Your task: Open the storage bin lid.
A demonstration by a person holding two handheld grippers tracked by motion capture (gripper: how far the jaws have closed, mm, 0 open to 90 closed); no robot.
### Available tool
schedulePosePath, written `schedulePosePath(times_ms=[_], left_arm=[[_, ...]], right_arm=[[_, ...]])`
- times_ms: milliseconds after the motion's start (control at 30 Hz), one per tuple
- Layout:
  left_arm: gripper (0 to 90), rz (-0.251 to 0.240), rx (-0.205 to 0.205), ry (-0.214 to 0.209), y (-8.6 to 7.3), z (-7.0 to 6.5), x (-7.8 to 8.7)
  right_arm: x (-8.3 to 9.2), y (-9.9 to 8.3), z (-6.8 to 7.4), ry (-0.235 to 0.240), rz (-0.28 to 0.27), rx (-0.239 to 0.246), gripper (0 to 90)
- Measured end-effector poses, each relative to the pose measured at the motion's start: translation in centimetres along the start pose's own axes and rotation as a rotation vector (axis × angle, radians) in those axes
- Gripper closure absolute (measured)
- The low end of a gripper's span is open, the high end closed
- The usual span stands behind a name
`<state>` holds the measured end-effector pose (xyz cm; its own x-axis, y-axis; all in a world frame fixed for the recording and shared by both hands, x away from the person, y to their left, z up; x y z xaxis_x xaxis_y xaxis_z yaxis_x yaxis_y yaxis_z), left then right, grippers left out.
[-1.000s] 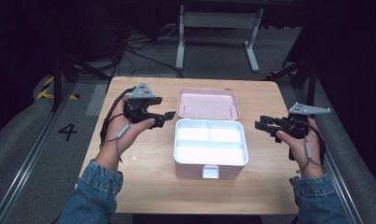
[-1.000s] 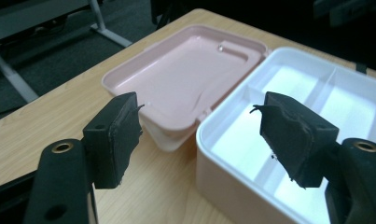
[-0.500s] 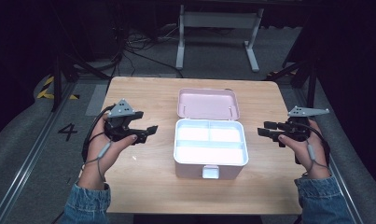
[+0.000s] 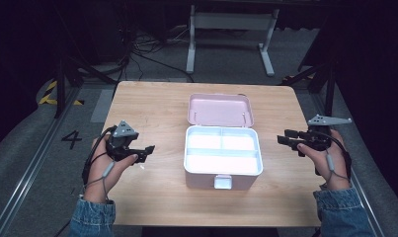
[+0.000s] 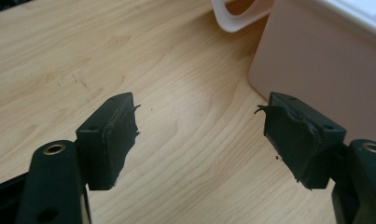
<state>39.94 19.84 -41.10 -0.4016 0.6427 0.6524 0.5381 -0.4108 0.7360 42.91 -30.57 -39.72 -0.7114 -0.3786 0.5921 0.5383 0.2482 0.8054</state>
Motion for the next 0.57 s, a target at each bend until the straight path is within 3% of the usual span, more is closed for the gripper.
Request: schedulePosePath(times_ms=[200,233,300,433,567], left_arm=[[26.0,0.111,0.062,0.022,-1.9,0.9,-1.6],[26.0,0.129,0.055,0.019,-2.1,1.2,-1.8],[25.8,0.147,0.089,0.015,-2.5,1.2,-2.1],[24.6,0.188,0.115,-0.001,-3.0,1.2,-2.6],[23.0,0.202,0.11,-0.002,-3.0,1.2,-2.8]], right_arm=[[-0.6,-0.5,-0.5,-0.011,0.018,-0.01,52.2],[-0.7,-0.5,-0.5,-0.013,0.021,-0.013,52.3],[-0.8,-0.7,-0.6,-0.011,0.028,-0.023,52.5],[-1.1,-1.0,-0.6,-0.004,0.045,-0.031,52.9],[-1.4,-1.3,-0.6,0.005,0.069,-0.041,52.8]])
Point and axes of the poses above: each handheld gripper's, and its own axes: x roughly backward along the jaws, y roughly out of its top, z roughly to its left, the point moved 5 cm from there along -x, roughly forward along the jaws, and after that the axes turned 14 degrees about -y, right-handed, at the moved point
